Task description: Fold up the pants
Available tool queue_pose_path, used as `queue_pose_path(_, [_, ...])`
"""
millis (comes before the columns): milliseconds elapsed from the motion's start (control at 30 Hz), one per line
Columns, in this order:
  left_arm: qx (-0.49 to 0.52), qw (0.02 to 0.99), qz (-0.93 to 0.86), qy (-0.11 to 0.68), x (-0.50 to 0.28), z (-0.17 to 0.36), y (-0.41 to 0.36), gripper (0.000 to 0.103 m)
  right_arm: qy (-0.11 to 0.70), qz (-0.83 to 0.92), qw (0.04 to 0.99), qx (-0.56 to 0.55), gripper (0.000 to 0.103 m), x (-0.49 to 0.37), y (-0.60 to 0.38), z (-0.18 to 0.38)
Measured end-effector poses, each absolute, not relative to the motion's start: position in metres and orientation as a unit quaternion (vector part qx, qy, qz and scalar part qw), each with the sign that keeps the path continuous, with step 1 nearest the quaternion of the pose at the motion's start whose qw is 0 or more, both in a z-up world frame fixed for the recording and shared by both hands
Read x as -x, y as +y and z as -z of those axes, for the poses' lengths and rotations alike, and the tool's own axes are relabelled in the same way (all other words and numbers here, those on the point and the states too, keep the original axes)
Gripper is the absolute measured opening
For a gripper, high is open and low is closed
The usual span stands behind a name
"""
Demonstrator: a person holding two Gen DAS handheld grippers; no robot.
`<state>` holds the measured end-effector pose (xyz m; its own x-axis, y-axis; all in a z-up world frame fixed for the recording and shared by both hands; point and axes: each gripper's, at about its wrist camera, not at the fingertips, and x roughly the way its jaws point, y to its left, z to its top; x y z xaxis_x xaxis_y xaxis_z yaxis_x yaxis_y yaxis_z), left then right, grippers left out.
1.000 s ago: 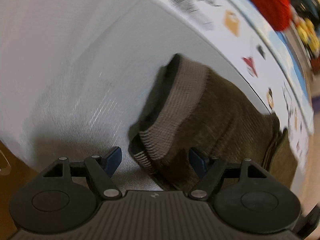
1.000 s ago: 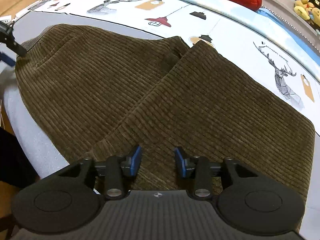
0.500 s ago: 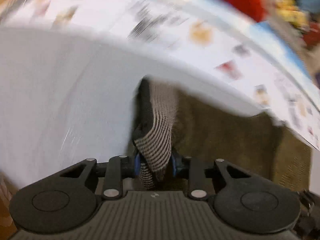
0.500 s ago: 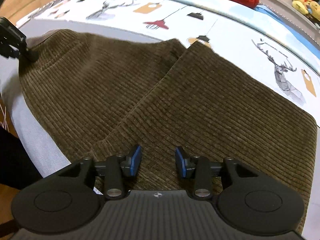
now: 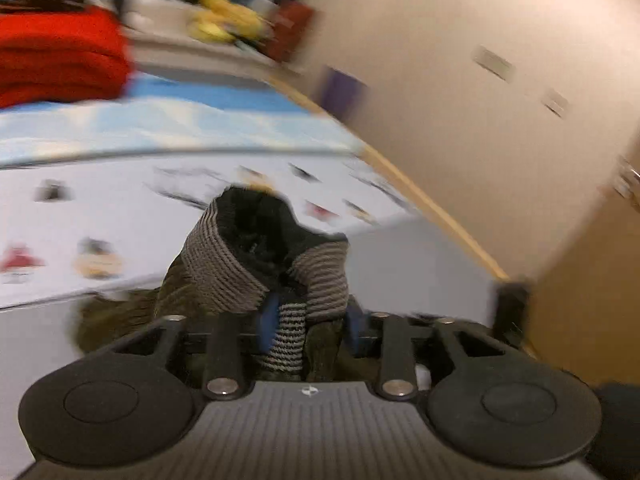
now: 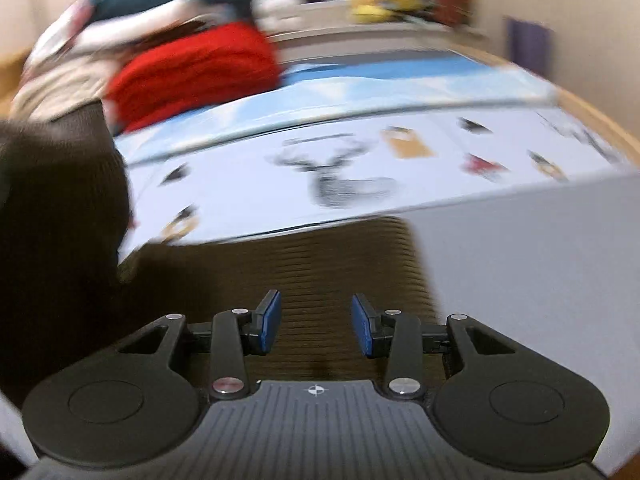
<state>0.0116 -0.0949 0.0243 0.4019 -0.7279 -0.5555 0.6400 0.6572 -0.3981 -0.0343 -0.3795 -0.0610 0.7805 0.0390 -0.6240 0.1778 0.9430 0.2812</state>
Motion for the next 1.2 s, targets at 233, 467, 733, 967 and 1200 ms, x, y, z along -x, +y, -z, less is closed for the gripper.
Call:
queue_pose_path(233, [0.075, 0.84, 0.334, 0.422, -0.033, 0.001, -0.099, 0.068, 0.37, 0.015, 0.873, -0.318, 0.058, 0.041, -0.43, 0.096])
queue_pose_path(467, [-0.017, 0.824, 0.201, 0.53, -0.053, 0.048, -0.067, 0.067, 0.423, -0.066, 0.842, -0.329, 0.084, 0.022, -0.4, 0.11])
queue_pose_path(733, [-0.029, 0.834, 0.186, 0.519, -0.058, 0.038, -0.06, 0.067, 0.463, -0.049, 0.852, -0.24, 0.101, -0.002, -0.348, 0.113])
queue_pose_path(967, [-0.033, 0.84, 0.182, 0.511, -0.053, 0.029, -0.049, 0.067, 0.433, -0.031, 0.878, -0.199, 0.054, 0.0, -0.338, 0.101])
queue_pose_path(1200, [-0.006, 0.851, 0.182, 0.492, -0.056, 0.019, -0.044, 0.066, 0.272, -0.068, 0.938, -0.203, 0.031, 0.029, -0.356, 0.039])
